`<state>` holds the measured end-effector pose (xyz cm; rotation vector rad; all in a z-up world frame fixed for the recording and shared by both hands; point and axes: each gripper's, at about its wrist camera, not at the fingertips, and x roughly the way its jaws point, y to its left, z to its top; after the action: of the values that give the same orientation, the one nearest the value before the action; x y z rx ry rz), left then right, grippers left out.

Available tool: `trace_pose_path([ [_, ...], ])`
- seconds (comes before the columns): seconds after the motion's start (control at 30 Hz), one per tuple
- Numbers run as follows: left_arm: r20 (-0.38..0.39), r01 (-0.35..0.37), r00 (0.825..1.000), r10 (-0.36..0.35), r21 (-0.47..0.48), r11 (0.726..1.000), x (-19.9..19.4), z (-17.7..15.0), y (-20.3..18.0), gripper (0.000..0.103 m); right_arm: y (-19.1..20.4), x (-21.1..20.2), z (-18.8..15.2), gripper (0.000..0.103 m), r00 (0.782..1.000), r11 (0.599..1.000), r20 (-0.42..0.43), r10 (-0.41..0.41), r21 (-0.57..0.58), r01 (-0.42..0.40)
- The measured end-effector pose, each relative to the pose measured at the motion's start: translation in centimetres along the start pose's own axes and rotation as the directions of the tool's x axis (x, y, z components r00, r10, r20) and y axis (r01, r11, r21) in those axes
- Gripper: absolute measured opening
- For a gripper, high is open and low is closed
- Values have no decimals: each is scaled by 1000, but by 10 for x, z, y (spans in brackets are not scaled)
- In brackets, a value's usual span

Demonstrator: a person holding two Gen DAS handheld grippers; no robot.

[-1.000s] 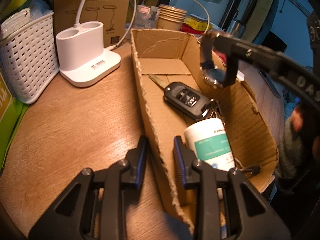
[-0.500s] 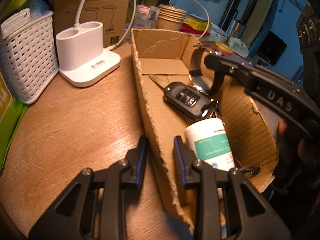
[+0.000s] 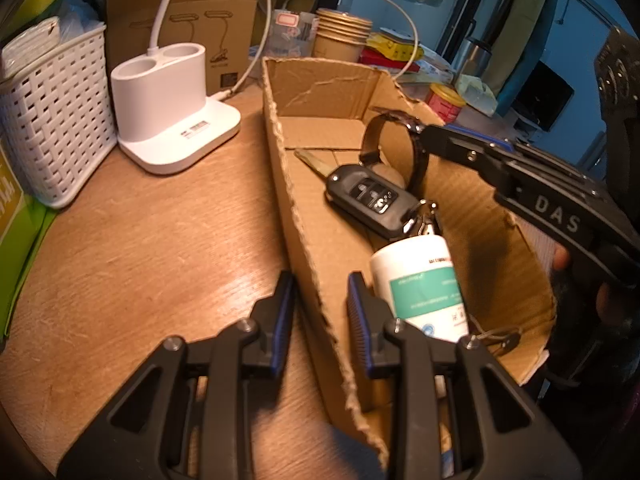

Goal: Organize rigid objects
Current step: 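Lift the watch into the cardboard box and open the right gripper, then move the right gripper to the white charger block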

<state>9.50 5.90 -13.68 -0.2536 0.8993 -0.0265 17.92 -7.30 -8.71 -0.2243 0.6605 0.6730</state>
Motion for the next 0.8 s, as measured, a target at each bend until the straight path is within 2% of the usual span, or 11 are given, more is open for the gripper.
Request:
trace_pose_path([
  [0.2, 0, 0, 1000, 0, 0, 1000, 0, 0, 0, 29, -9, -15, 1, 45, 999, 1000, 46, -8, 22, 7],
  [0.3, 0, 0, 1000, 0, 0, 1000, 0, 0, 0, 29, -26, -24, 0, 47, 998, 997, 66, -16, 74, 11],
  [0.67, 0, 0, 1000, 0, 0, 1000, 0, 0, 0, 29, -92, -26, -16, 50, 986, 962, 42, -164, 226, 151],
  [0.8, 0, 0, 1000, 0, 0, 1000, 0, 0, 0, 29, -105, -22, -22, 59, 976, 945, 18, -215, 255, 204],
])
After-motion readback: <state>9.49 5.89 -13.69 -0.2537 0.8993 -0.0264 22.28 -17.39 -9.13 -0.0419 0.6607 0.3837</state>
